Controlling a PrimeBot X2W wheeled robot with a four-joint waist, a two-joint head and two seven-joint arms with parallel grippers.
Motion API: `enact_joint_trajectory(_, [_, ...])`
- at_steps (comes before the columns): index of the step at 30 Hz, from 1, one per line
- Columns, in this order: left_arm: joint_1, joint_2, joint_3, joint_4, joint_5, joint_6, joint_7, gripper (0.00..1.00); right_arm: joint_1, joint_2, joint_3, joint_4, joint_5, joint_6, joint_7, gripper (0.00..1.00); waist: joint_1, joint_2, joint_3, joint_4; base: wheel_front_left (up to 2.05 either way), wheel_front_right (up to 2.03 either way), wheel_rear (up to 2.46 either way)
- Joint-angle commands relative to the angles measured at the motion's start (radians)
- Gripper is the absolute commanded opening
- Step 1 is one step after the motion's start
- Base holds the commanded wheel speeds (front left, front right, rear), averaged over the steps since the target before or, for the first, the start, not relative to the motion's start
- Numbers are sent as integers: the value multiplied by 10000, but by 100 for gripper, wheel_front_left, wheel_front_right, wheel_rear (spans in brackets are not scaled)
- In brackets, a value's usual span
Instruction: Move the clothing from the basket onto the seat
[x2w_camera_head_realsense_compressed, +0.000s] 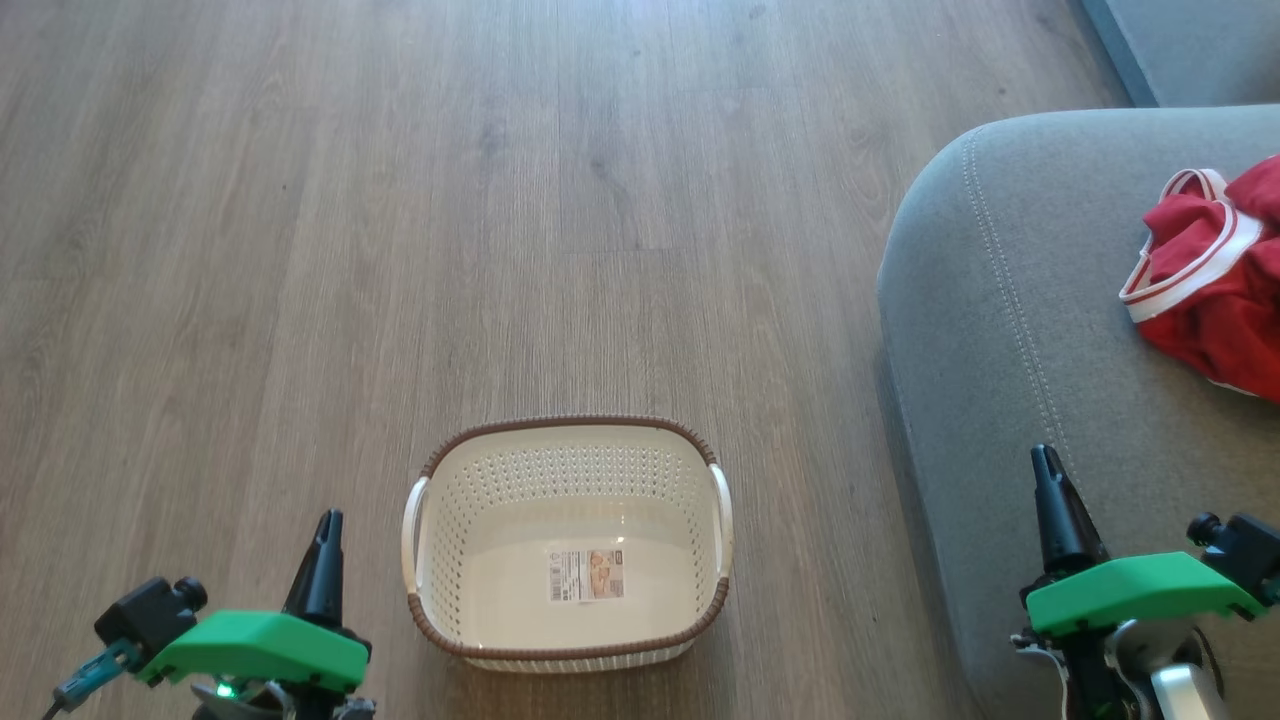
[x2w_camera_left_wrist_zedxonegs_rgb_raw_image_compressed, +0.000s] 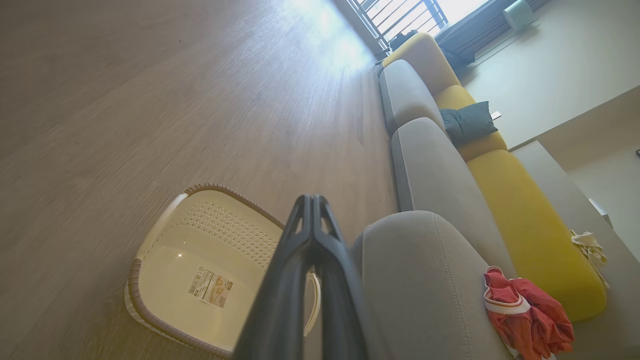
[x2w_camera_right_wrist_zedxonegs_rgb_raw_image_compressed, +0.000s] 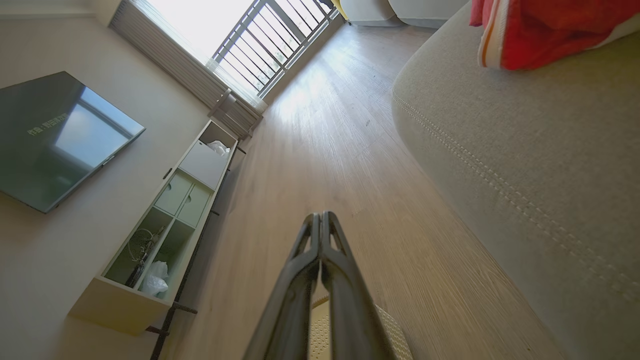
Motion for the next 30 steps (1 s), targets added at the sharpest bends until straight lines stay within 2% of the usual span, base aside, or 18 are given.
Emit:
enact_joint_trajectory(1, [-491, 16, 288, -296, -338, -92, 89, 0, -487, -129, 45, -284, 380, 0, 92, 0, 0, -1, -3, 2, 0, 0, 0])
enact_joint_trajectory(30, [-839, 16, 676, -268, -3561, -430, 914, 0, -695, -126, -156, -199, 3941, -1, 924, 0, 0, -1, -53, 27, 0, 0, 0])
